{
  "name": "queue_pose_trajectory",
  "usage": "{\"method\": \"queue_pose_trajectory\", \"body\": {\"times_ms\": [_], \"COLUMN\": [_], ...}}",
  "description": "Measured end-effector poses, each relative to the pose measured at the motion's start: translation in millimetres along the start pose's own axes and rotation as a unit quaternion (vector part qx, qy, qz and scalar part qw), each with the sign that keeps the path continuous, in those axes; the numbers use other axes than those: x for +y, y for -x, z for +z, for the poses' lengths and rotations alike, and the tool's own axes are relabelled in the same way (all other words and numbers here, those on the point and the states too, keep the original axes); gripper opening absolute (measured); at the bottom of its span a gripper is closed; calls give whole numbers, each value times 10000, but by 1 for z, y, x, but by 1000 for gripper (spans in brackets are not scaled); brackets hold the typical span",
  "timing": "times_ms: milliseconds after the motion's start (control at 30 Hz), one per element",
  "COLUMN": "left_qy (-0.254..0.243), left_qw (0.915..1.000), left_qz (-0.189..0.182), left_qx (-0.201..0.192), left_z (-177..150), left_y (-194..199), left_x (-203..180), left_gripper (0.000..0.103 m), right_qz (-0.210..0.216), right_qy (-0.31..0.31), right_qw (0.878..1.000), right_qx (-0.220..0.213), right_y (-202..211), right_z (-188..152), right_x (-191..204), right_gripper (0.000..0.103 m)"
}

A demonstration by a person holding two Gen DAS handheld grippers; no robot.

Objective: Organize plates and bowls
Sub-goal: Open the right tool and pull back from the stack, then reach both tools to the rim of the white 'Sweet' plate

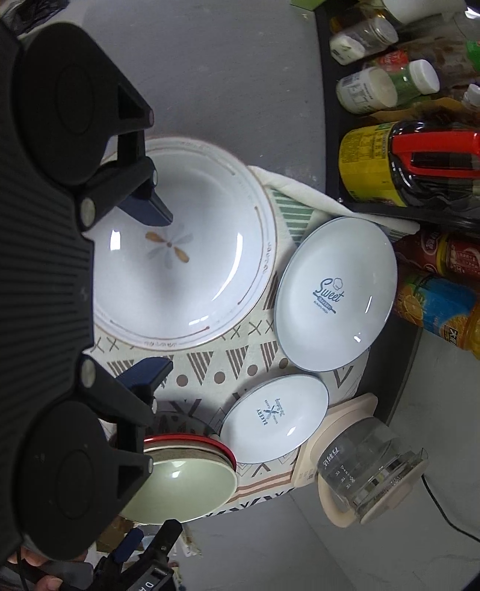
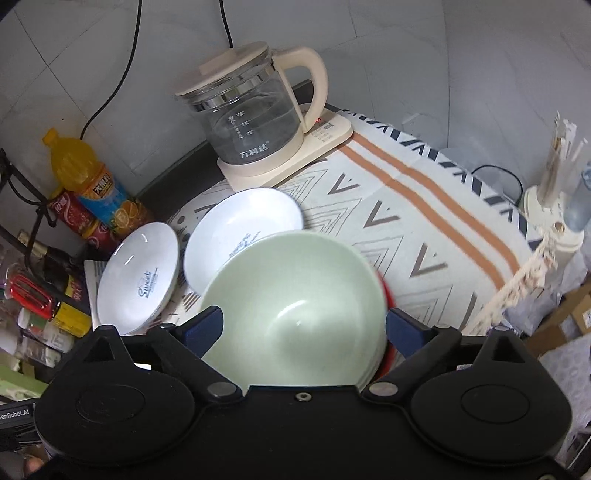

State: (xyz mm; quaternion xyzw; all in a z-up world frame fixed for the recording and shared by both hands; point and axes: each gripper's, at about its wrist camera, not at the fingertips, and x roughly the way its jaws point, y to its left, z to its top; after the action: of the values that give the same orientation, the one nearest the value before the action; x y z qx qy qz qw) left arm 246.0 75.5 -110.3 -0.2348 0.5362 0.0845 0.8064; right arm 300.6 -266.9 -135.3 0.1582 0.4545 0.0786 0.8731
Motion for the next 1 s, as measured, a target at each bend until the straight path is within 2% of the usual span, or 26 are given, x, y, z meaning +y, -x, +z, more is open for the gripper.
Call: {"method": "queue_pose_trajectory", "body": {"times_ms": [267,500,900,1000], "left_qy": [-245,-429,-265,-196], "left_qw": [9995,9974,9957,9955], "left_qz": [-191,-576,-825,-817], "left_qx": [-36,-45,-321,-429], "left_z": [13,26,42,48], "left_y": [6,5,2,1], "left_x": [20,30,44,48], "left_gripper": [77,77,77,76], "right_qz": [-12,-6,-50,-8], "right_qy": [-83,-8,549,681], "right_qw": [10000,10000,9984,9977], "right_qx": [-40,-31,-92,-60], "right_y": [6,9,3,-3], "right_z": [-25,-40,-48,-48], "right_x": [35,65,111,121], "right_gripper": [98,98,97,93]}}
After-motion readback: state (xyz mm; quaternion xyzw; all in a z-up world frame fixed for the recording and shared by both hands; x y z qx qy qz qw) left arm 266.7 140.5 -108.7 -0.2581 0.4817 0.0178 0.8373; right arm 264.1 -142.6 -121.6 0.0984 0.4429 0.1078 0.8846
